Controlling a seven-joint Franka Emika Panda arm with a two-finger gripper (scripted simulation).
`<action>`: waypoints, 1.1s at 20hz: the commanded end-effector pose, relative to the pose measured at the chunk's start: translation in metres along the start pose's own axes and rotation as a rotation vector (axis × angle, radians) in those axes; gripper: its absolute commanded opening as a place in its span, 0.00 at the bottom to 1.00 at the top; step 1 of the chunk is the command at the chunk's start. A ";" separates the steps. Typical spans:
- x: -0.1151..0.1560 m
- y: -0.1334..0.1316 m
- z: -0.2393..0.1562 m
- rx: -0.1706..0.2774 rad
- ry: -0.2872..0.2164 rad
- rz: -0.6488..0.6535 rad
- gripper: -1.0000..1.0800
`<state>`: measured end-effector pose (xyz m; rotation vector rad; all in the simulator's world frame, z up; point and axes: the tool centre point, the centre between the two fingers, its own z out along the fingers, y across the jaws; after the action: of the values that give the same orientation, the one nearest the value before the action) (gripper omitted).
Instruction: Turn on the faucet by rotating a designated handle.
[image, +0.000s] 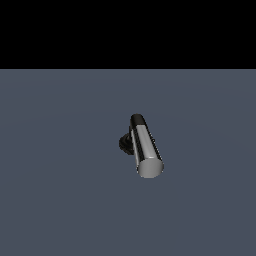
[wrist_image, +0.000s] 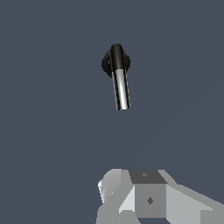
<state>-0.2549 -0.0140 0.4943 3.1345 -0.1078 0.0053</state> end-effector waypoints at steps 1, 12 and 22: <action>0.000 0.000 0.000 0.000 0.000 0.000 0.00; 0.004 -0.001 0.029 0.000 0.000 -0.016 0.00; 0.013 -0.005 0.103 0.002 -0.001 -0.058 0.00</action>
<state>-0.2424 -0.0109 0.4045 3.1375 -0.0292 0.0042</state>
